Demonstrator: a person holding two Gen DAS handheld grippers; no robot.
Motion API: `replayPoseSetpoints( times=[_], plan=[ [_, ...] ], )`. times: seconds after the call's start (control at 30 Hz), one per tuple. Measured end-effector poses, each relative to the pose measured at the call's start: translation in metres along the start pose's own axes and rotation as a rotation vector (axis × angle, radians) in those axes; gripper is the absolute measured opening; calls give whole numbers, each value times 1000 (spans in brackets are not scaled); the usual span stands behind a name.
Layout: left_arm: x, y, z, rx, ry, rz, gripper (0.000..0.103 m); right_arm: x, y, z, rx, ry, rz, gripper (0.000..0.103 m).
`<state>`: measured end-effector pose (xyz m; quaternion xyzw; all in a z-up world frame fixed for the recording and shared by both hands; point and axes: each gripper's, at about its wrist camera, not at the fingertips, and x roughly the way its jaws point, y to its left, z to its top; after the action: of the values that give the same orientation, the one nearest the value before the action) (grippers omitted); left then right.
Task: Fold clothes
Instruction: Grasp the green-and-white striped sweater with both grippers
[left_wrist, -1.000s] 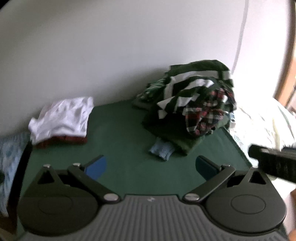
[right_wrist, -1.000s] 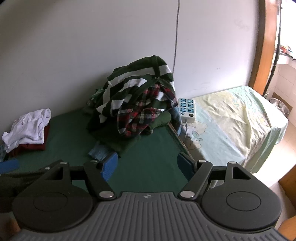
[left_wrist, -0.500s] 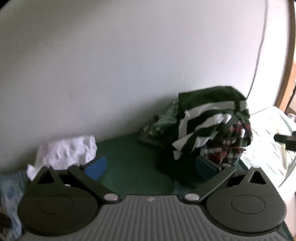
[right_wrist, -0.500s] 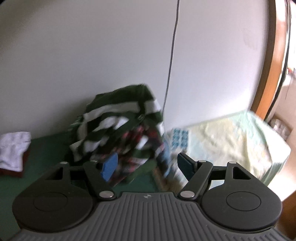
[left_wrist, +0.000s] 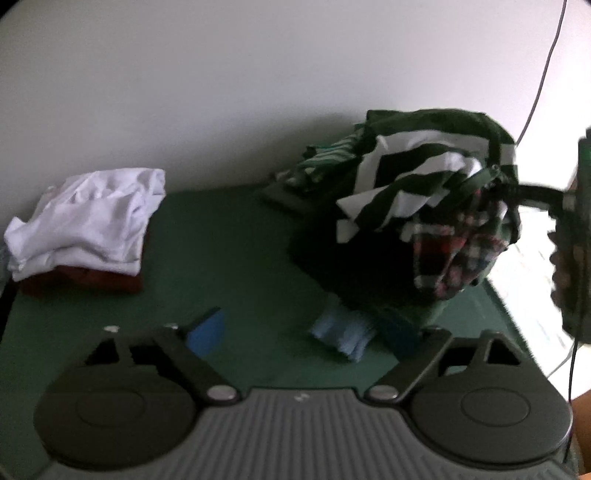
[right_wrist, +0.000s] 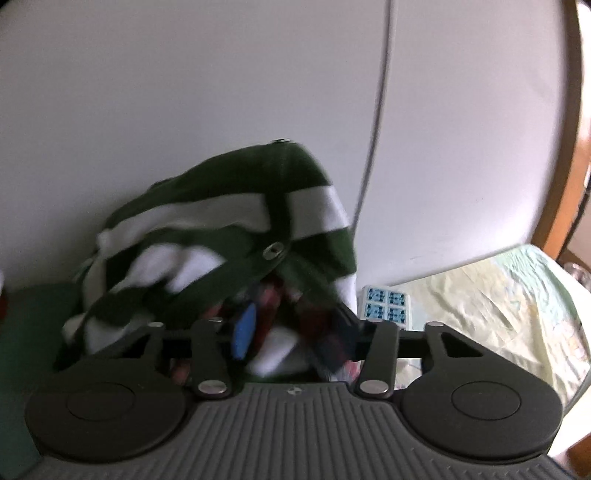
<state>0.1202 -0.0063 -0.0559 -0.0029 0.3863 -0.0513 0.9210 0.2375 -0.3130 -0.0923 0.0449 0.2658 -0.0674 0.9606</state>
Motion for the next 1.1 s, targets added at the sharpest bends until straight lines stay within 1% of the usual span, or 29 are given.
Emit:
replayPoseSetpoints(
  times=[0.03, 0.07, 0.1, 0.13, 0.17, 0.2, 0.23, 0.27, 0.3, 0.33, 0.37, 0.4, 0.43, 0.47, 0.5, 0.63, 0.73, 0.8, 0.87, 0.93, 0.97, 1.0, 1.03, 1.1],
  plan=[
    [2, 1, -1, -2, 4, 5, 88, 5, -2, 1, 10, 1, 11, 16],
    [4, 2, -1, -5, 2, 7, 87, 6, -4, 3, 20, -4, 25, 11],
    [7, 2, -1, -5, 2, 8, 84, 6, -7, 4, 30, -10, 39, 10],
    [11, -1, 1, 6, 4, 4, 82, 0, -11, 4, 52, -39, 57, 9],
    [16, -4, 3, 16, 5, 1, 78, -8, -15, 4, 66, -65, 76, 9],
    [20, -7, 5, 27, 7, -3, 69, -17, -18, 4, 74, -83, 96, 8],
    [24, -10, 7, 38, 9, -7, 63, -28, -22, 3, 83, -101, 122, 8],
    [29, -14, 10, 52, 11, -12, 51, -39, -26, 3, 93, -119, 149, 8],
    [35, -20, 13, 78, 12, -21, 47, -48, -30, 2, 98, -133, 173, 8],
    [41, -26, 16, 104, 12, -31, 48, -60, -33, 1, 102, -151, 200, 7],
    [47, -33, 20, 133, 5, -39, 46, -72, -36, 0, 95, -162, 218, 7],
    [53, -41, 24, 166, -3, -48, 36, -83, -38, -2, 87, -171, 233, 7],
    [60, -49, 29, 200, -7, -55, 29, -94, -39, -4, 78, -180, 247, 7],
    [67, -56, 34, 223, -11, -64, 13, -102, -41, -6, 69, -183, 254, 7],
    [73, -64, 38, 247, -15, -73, 4, -108, -42, -9, 59, -186, 257, 7],
    [98, -92, 53, 342, -32, -107, 3, -134, -45, -21, 36, -195, 274, 7],
    [114, -113, 47, 441, -45, -109, 0, -137, -44, -25, 17, -190, 275, 7],
    [123, -118, 42, 449, -42, -98, 0, -138, -43, -30, 2, -181, 265, 7],
    [132, -123, 37, 457, -40, -88, 0, -135, -44, -35, -19, -175, 238, 7],
    [134, -122, 37, 435, -55, -77, 0, -133, -42, -36, -25, -167, 220, 8],
    [133, -119, 39, 415, -67, -72, 0, -133, -41, -36, -24, -167, 209, 11],
    [131, -116, 40, 395, -81, -67, 0, -127, -38, -39, -26, -167, 191, 31],
    [126, -111, 43, 375, -98, -63, 0, -120, -36, -42, -29, -167, 173, 56],
    [112, -100, 50, 335, -139, -57, 0, -117, -34, -51, -51, -179, 133, 76]
  ],
)
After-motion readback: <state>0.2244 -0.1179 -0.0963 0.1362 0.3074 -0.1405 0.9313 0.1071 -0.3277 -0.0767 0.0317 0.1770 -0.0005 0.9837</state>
